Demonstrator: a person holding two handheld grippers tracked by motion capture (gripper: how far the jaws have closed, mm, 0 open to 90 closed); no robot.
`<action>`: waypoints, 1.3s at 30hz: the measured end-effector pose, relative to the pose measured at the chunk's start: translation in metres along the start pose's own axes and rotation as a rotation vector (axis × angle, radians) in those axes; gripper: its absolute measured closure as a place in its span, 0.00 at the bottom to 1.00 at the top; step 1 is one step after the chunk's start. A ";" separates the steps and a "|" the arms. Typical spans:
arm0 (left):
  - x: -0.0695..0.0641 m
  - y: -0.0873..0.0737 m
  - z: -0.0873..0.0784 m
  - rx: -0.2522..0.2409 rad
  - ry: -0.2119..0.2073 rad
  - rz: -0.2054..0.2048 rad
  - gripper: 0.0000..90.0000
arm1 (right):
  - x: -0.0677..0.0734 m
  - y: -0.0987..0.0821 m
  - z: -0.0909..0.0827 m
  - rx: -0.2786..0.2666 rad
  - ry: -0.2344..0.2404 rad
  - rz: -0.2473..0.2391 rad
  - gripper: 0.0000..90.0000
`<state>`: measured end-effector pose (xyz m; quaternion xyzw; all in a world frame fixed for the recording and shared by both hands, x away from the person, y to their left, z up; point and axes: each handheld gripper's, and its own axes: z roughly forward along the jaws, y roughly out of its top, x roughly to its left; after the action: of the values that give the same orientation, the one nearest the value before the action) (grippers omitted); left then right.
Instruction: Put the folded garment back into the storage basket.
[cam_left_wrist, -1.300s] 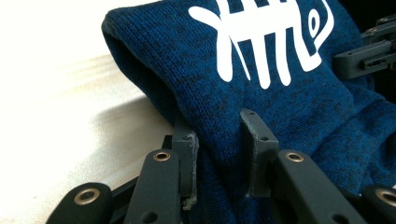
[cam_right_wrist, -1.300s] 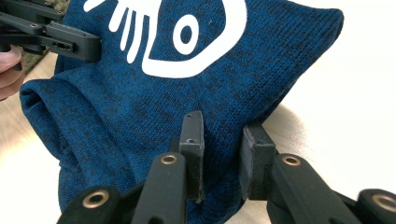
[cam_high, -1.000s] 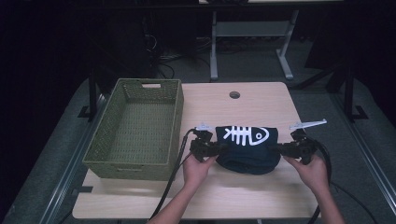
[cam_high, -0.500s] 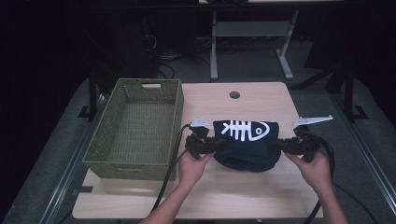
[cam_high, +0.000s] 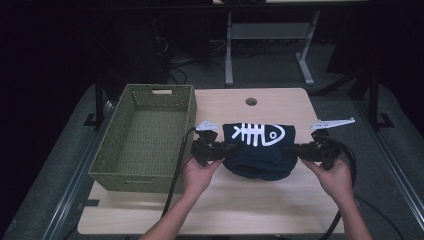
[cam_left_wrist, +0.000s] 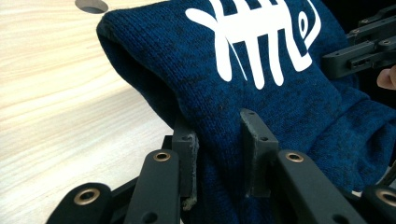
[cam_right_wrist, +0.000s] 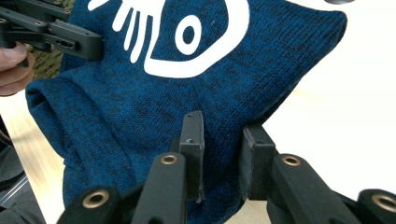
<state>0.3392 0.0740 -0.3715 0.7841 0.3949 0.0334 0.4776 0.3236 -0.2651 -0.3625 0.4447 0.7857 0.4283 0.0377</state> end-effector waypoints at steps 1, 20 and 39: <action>0.000 0.001 -0.003 0.000 0.000 0.001 0.78 | 0.002 0.002 0.000 0.001 0.001 -0.006 0.82; 0.008 0.014 -0.034 -0.017 0.009 0.012 0.78 | 0.024 0.028 0.001 -0.014 0.012 -0.029 0.82; 0.022 0.020 -0.061 -0.031 0.014 0.002 0.78 | 0.044 0.050 0.012 -0.004 0.020 -0.057 0.82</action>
<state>0.3394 0.1280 -0.3304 0.7767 0.3969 0.0455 0.4870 0.3362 -0.2132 -0.3205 0.4180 0.7976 0.4328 0.0428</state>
